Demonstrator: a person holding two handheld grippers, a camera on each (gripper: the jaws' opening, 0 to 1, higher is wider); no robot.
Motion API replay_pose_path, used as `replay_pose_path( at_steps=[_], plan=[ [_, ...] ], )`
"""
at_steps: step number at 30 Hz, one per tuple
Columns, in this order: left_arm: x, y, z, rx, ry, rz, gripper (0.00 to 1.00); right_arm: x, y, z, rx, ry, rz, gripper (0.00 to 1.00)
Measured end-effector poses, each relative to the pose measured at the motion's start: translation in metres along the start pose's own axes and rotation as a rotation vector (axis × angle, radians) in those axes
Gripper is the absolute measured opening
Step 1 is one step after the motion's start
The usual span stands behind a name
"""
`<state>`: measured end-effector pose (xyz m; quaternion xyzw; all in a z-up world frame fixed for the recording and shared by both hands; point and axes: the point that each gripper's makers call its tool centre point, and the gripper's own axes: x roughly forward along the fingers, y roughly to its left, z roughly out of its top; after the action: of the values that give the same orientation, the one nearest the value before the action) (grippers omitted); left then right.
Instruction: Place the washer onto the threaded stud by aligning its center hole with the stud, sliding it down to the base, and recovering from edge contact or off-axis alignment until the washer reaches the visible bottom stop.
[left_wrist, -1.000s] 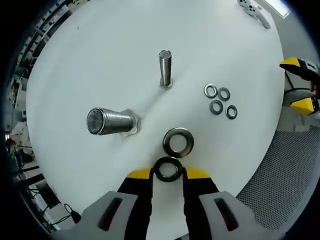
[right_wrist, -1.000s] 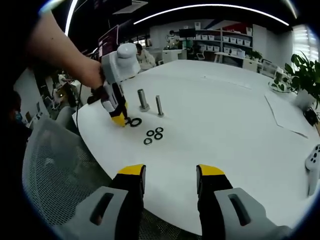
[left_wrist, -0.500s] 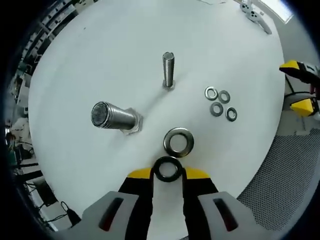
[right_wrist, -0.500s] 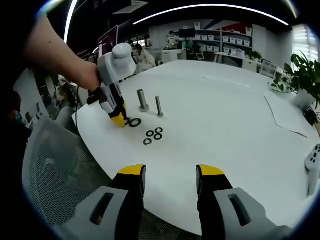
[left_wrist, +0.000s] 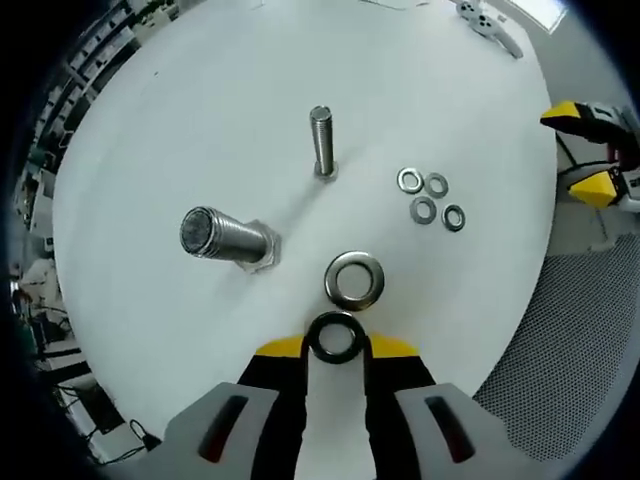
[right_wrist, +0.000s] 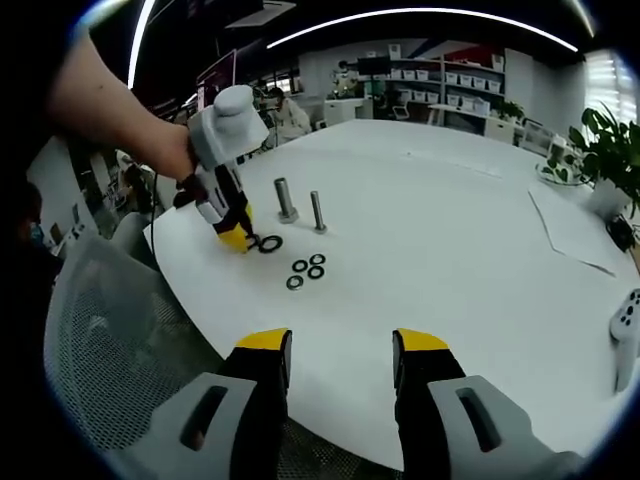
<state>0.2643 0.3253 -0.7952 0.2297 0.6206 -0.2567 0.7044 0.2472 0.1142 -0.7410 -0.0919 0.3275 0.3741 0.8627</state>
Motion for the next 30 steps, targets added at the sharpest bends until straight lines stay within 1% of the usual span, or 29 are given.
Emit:
replay_pose_path(
  at_steps=[3, 7, 11, 17, 20, 22, 25, 30],
  plan=[
    [0.000, -0.002, 0.000, -0.011, 0.002, -0.016, 0.18, 0.000, 0.000, 0.000, 0.001, 0.000, 0.000, 0.43],
    [-0.002, -0.004, 0.001, 0.019, -0.007, -0.008, 0.18, 0.000, 0.000, 0.000, 0.000, -0.002, 0.002, 0.43],
    [-0.008, 0.000, 0.002, 0.010, -0.022, -0.006, 0.18, 0.000, 0.001, 0.000, 0.001, 0.000, 0.003, 0.43],
    [-0.026, 0.005, 0.013, 0.018, -0.079, -0.002, 0.18, 0.000, 0.001, 0.000, 0.001, 0.000, 0.003, 0.43],
    [-0.033, 0.008, 0.018, 0.003, -0.097, -0.020, 0.18, 0.000, 0.001, 0.000, 0.000, 0.000, 0.004, 0.43],
    [-0.040, 0.012, 0.023, -0.003, -0.119, -0.010, 0.18, 0.000, 0.001, 0.000, 0.000, -0.001, 0.005, 0.43],
    [-0.048, 0.019, 0.030, -0.007, -0.136, -0.004, 0.18, 0.000, 0.001, 0.001, 0.000, -0.004, 0.004, 0.43],
    [-0.064, 0.022, 0.043, 0.029, -0.161, 0.011, 0.18, 0.000, 0.001, 0.001, 0.000, -0.005, 0.006, 0.43]
  ],
)
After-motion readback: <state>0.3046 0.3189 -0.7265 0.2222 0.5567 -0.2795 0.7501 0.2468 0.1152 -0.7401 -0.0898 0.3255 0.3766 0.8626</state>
